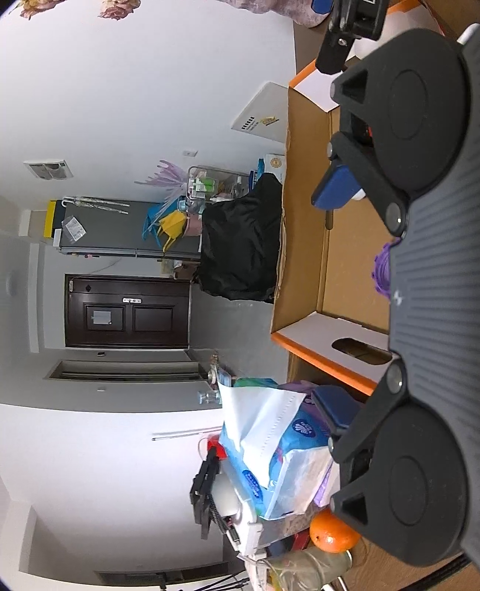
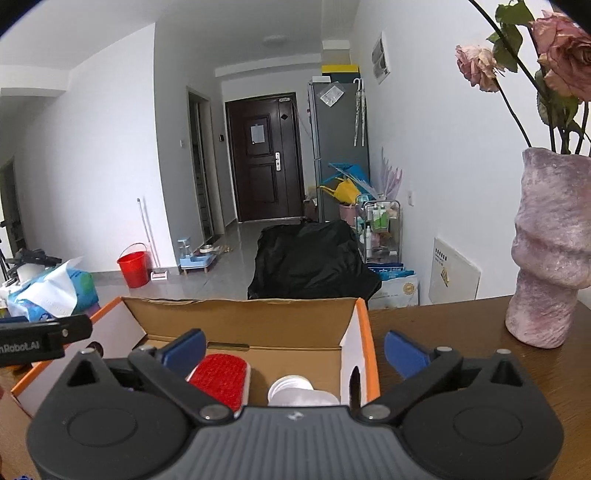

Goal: Organize rigid objects
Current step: 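Open both tools to drop the purple and white caps into the box, then withdraw both tools from the box back toward the table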

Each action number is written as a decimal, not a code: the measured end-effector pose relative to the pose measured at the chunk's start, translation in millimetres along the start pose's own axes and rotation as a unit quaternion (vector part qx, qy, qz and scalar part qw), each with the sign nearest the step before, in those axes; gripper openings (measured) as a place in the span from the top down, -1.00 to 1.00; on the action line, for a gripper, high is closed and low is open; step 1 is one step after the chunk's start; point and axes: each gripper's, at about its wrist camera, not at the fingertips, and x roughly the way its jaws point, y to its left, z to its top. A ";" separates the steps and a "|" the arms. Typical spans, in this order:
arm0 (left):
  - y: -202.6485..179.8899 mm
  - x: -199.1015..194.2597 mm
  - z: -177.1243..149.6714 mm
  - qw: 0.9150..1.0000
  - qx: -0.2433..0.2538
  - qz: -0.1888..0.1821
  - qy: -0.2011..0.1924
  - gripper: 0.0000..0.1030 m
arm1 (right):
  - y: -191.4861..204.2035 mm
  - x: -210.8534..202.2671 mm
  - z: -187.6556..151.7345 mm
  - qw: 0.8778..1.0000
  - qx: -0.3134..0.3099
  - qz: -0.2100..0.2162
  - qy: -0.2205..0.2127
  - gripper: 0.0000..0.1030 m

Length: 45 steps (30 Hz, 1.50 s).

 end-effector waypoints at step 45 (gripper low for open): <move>35.0 -111.5 -53.2 0.999 -0.030 0.009 -0.010 -1.00 | 3.6 -133.8 -57.7 0.997 -0.020 0.025 -0.066 -1.00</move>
